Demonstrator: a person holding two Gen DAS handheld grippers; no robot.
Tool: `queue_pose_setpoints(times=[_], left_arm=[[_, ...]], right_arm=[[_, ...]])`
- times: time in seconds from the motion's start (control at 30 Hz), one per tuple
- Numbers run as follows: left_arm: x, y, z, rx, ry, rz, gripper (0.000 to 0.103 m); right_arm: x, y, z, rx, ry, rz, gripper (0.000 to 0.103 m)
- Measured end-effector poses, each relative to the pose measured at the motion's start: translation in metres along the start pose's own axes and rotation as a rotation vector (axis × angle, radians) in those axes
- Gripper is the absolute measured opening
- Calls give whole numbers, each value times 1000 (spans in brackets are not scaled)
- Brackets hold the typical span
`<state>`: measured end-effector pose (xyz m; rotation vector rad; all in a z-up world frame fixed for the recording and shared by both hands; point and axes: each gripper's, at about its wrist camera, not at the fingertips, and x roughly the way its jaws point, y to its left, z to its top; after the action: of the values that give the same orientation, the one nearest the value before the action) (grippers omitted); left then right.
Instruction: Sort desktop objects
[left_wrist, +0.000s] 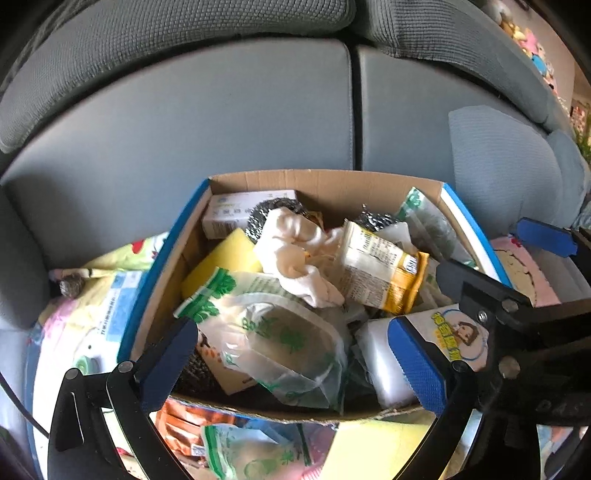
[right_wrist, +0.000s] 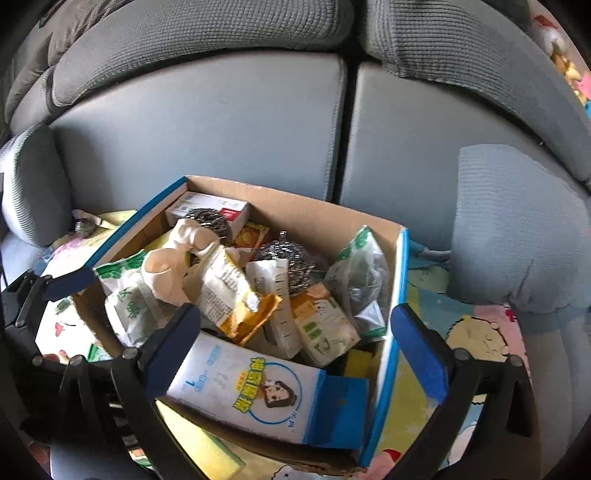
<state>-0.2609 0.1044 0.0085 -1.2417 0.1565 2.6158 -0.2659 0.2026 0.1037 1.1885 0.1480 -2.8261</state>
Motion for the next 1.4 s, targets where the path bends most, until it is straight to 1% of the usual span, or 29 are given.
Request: queue_pose_setpoints(times=[0.1, 0.23, 0.33, 0.5, 0.53, 0.63, 0.7, 0.77, 0.87, 1.0, 1.17, 1.4], left_arm=[[-5, 3, 0, -1, -11, 29, 102], [-9, 5, 1, 13, -8, 54, 102], [-10, 9, 0, 10, 5, 60, 102], [-10, 13, -2, 10, 27, 84, 102], [-10, 15, -3, 8, 33, 86, 102], [-10, 19, -4, -3, 52, 74, 102], [-10, 20, -5, 1, 50, 86, 102], [-10, 22, -4, -3, 50, 97, 102], [-11, 24, -3, -14, 55, 92, 102], [-9, 23, -1, -3, 53, 119, 102], [-5, 23, -1, -5, 59, 125, 102], [0, 23, -4, 0, 70, 130, 102]], right_arm=[[-2, -1, 0, 6, 4, -30, 103], [-1, -2, -1, 29, 34, -57, 103], [3, -5, -4, 72, 71, -46, 103], [6, -5, -10, 133, 117, -55, 103], [7, -6, -11, 141, 129, -70, 103], [7, -7, -13, 154, 133, -79, 103], [6, -9, -14, 164, 137, -74, 103], [5, -11, -16, 167, 138, -79, 103], [7, -12, -17, 166, 143, -89, 103], [11, -12, -20, 163, 157, -89, 103], [15, -7, -24, 138, 165, -92, 103], [20, -8, -27, 137, 177, -86, 103]])
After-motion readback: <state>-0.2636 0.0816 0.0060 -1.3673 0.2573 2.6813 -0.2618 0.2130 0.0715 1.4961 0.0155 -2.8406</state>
